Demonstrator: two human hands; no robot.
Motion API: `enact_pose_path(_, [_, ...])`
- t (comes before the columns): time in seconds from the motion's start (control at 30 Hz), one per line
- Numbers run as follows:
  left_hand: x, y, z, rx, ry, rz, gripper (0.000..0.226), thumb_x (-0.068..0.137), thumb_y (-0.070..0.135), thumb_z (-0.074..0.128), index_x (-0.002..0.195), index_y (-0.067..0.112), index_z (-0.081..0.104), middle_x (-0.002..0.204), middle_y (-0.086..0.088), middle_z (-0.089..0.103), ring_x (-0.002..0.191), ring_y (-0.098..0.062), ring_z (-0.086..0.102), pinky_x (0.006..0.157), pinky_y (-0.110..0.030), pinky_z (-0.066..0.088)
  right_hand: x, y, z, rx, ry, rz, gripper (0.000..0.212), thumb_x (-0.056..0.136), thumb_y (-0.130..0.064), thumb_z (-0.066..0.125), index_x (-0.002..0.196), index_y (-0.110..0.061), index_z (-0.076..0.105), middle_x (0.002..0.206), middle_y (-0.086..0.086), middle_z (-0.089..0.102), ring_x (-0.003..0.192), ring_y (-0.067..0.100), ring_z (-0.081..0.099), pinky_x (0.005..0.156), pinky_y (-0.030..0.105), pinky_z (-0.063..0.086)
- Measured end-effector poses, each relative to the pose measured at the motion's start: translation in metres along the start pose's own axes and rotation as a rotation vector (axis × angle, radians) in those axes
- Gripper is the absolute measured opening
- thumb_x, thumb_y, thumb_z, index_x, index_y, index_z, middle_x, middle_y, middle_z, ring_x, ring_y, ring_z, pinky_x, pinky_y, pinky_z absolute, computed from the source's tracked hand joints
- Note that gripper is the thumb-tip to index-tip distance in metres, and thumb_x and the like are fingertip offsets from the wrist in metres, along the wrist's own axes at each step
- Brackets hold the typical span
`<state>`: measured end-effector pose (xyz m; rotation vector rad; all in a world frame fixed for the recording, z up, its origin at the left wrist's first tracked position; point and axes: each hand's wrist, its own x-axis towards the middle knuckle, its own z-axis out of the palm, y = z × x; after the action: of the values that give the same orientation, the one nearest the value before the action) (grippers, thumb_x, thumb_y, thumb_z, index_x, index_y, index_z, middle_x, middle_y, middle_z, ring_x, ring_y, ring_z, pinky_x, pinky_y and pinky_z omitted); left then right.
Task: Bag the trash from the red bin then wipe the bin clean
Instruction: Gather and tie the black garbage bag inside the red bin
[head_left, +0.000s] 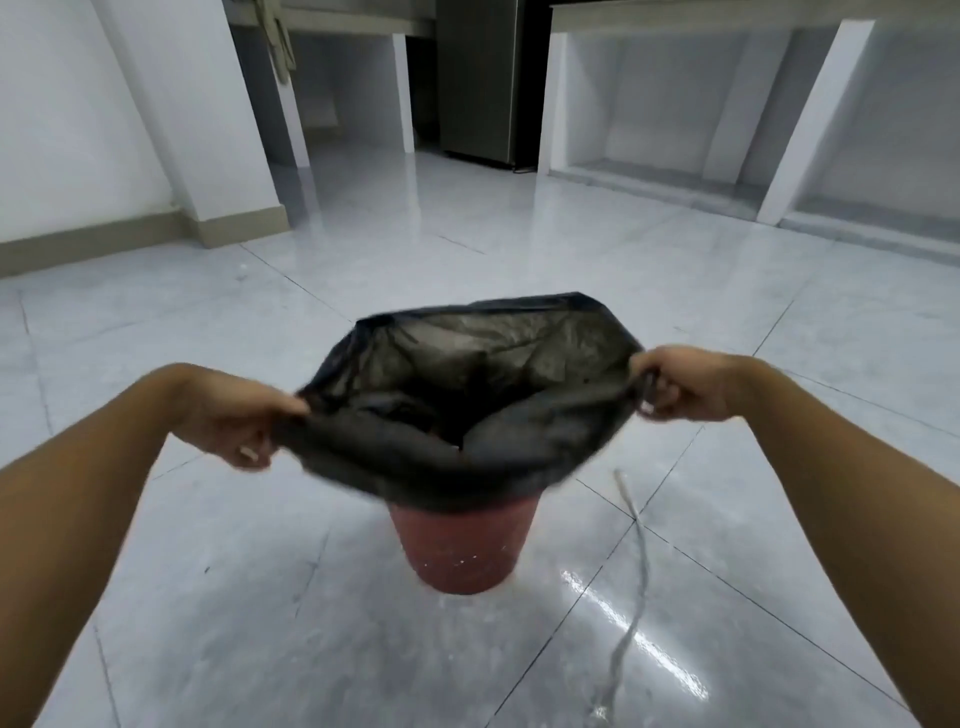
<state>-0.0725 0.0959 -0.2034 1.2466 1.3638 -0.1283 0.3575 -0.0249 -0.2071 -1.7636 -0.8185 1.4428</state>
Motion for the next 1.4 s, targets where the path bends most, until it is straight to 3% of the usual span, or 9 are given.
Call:
enact_pose_path(0.23, [-0.024,0.027,-0.007,-0.739,0.721,0.641,0.014,0.08,0.029,0.06,0.068,0.022,0.056,0.064,0.003,0.047,0.05,-0.01,0.04,0.049,-0.021,0.048,0.0,-0.018,-0.008,0.435,0.341,-0.364,0.018,0.086,-0.008,0.051,0.069,-0.013,0.054,0.042,-0.005,0.044,0.033,0.008,0.036,0.057,0.026,0.055])
enact_pose_path(0.4, [-0.023,0.013,-0.012,-0.829,0.574,0.738,0.013,0.089,0.045,0.052,0.093,0.033,0.049,0.106,0.009,0.054,0.1,-0.011,0.052,0.087,-0.029,0.04,0.003,-0.016,-0.004,0.733,0.301,-0.317,0.02,0.087,-0.01,0.043,0.086,-0.012,0.062,0.071,0.001,0.056,0.059,0.013,0.052,0.07,0.031,0.052])
enact_pose_path(0.53, [-0.011,-0.019,-0.009,-0.324,0.027,0.365,0.067,0.077,0.069,0.034,0.14,0.05,0.021,0.144,0.008,0.03,0.139,-0.016,0.024,0.113,-0.046,0.02,0.009,0.002,-0.006,0.189,0.244,-0.191,0.041,0.086,0.004,0.045,0.12,-0.018,0.052,0.135,0.007,0.056,0.109,0.019,0.058,0.088,0.038,0.045])
enact_pose_path(0.63, [0.0,-0.018,0.004,-0.056,0.025,0.294,0.103,0.059,0.072,0.058,0.144,0.049,0.004,0.15,0.02,0.02,0.142,-0.01,0.016,0.118,-0.044,0.016,0.01,0.014,0.0,-0.163,0.05,-0.095,0.084,0.082,-0.014,0.073,0.148,-0.034,0.025,0.155,-0.005,0.033,0.141,0.02,0.034,0.099,0.044,0.036])
enact_pose_path(0.73, [0.005,0.015,0.029,-0.081,0.199,0.546,0.111,0.043,0.067,0.079,0.138,0.037,0.03,0.136,0.022,0.038,0.131,-0.007,0.032,0.116,-0.042,0.021,0.012,0.004,0.019,-0.149,0.022,-0.212,0.089,0.075,-0.033,0.08,0.146,-0.037,0.026,0.144,-0.013,0.044,0.135,0.018,0.041,0.097,0.043,0.038])
enact_pose_path(0.87, [0.009,0.063,0.064,-0.294,0.523,0.835,0.011,0.083,0.026,0.063,0.094,0.025,0.063,0.096,0.002,0.07,0.097,-0.021,0.062,0.078,-0.032,0.052,0.011,-0.027,0.045,-0.079,0.223,-0.446,0.01,0.088,-0.024,0.058,0.097,-0.028,0.062,0.092,-0.01,0.069,0.093,0.016,0.063,0.069,0.028,0.049])
enact_pose_path(1.03, [0.025,0.095,0.104,-0.329,0.932,0.658,0.032,0.084,0.033,0.051,0.098,0.007,0.063,0.099,-0.014,0.067,0.092,-0.033,0.061,0.078,-0.036,0.048,0.005,-0.053,0.074,-0.08,0.304,-0.604,0.004,0.084,-0.03,0.065,0.084,-0.026,0.066,0.072,-0.008,0.062,0.067,0.011,0.055,0.055,0.026,0.044])
enact_pose_path(1.27, [0.015,0.111,0.129,-0.355,-0.166,0.876,0.028,0.069,0.004,0.051,0.093,0.009,0.066,0.085,-0.008,0.07,0.08,-0.022,0.068,0.074,-0.026,0.057,0.003,-0.078,0.098,-0.07,0.274,-0.604,0.009,0.083,-0.018,0.055,0.088,-0.014,0.061,0.08,0.01,0.055,0.073,0.021,0.052,0.065,0.032,0.042])
enact_pose_path(1.4, [0.019,0.104,0.135,0.046,0.087,0.958,0.052,0.071,0.009,0.077,0.118,0.017,0.058,0.113,0.002,0.069,0.103,-0.007,0.065,0.084,-0.015,0.053,-0.005,-0.085,0.099,-0.029,0.113,-0.57,0.019,0.084,-0.021,0.059,0.092,-0.008,0.07,0.078,0.006,0.063,0.071,0.02,0.058,0.068,0.033,0.045])
